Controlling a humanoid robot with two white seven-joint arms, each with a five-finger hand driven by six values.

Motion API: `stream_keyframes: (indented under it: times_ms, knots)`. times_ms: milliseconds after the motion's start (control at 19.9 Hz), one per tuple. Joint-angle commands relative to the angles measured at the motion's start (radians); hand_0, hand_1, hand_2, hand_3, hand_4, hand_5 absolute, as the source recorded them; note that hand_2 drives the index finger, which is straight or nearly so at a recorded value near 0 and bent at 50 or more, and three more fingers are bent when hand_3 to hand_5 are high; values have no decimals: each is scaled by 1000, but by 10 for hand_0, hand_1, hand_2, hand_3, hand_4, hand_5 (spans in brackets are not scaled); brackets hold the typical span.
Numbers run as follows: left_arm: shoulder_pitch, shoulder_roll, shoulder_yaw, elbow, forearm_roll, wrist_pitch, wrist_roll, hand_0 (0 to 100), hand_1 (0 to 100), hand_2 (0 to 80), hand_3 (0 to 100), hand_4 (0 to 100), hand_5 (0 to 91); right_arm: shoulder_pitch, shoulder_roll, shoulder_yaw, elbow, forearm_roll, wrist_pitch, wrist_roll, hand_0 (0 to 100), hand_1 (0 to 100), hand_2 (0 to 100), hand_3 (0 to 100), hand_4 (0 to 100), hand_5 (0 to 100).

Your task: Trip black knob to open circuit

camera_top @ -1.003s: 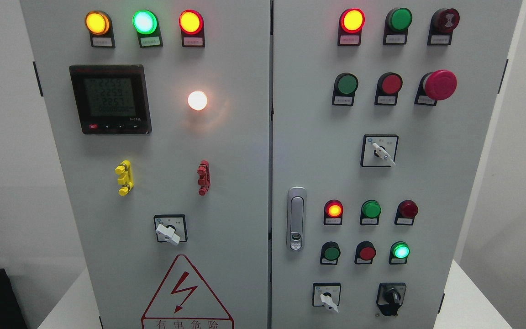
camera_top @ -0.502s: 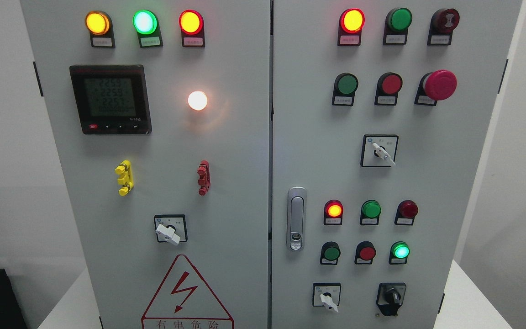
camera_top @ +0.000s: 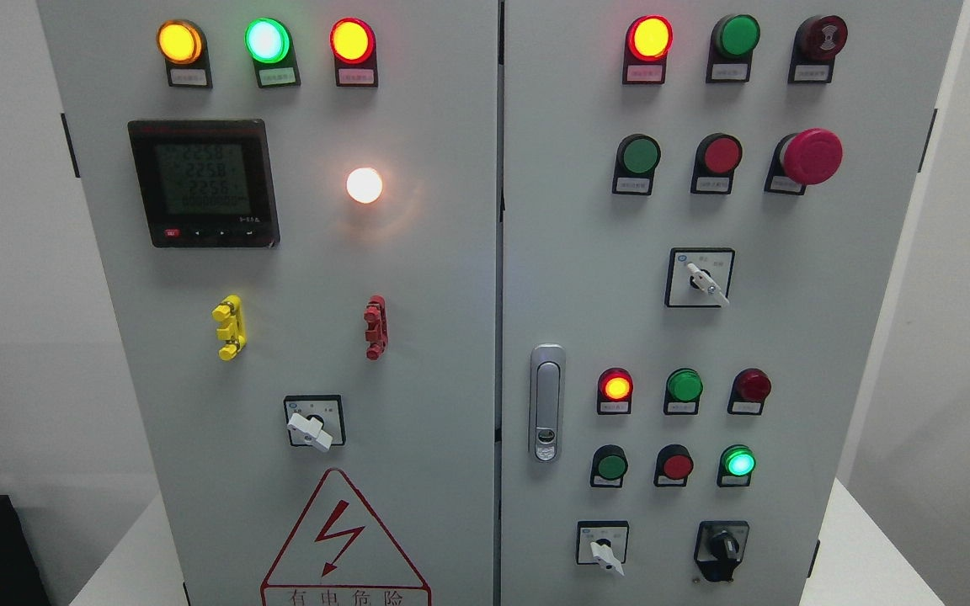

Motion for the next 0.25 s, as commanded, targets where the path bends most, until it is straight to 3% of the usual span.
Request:
stream_keyframes:
  times_ms: [0, 201]
  knots:
    - [-2, -1, 1, 1, 2, 1, 0, 120, 389, 0, 0, 0, 0, -3, -3, -3, -29, -1, -17, 9, 7, 0, 0, 33, 0, 0]
    - [0, -1, 1, 1, 2, 0, 0, 120, 389, 0, 0, 0, 0, 0, -2, -1, -29, -1, -27, 9, 4, 0, 0, 22, 0, 0]
